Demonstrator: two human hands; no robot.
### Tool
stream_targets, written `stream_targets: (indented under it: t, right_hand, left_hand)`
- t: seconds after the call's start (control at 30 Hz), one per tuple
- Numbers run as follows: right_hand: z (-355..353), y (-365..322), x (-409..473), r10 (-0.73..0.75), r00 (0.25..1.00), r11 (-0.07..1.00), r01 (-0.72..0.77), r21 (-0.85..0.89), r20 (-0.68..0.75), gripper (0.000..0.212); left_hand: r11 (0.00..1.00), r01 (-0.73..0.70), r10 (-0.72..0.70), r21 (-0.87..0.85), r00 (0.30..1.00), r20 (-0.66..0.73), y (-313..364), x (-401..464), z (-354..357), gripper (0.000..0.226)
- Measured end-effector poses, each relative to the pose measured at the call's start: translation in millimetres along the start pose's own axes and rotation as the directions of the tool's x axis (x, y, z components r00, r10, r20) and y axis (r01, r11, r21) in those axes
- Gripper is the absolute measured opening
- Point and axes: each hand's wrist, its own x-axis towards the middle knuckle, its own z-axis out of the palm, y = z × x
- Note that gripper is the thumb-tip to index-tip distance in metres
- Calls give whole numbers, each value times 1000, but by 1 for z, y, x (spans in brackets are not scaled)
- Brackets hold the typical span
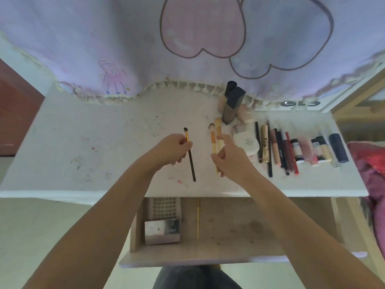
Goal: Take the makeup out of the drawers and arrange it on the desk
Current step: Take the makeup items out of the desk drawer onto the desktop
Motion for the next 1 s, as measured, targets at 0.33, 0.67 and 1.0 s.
stream_targets:
  t: [0.33,0.67,1.0]
  right_hand:
    - [16,9,57,47,998,828,-64,-557,-45,43]
    - [10,18,45,37,996,863,-72,-499,-80,27]
    - [96,79,-75,75,930,861,121,-494,360,22]
  left_hand:
    - [884,43,24,465,990,-136,5,98,38,33]
    - [888,-29,125,460,976,-179,-5,67,42,36]
    - [895,-100,70,436,994,84,-142,-112,103,26]
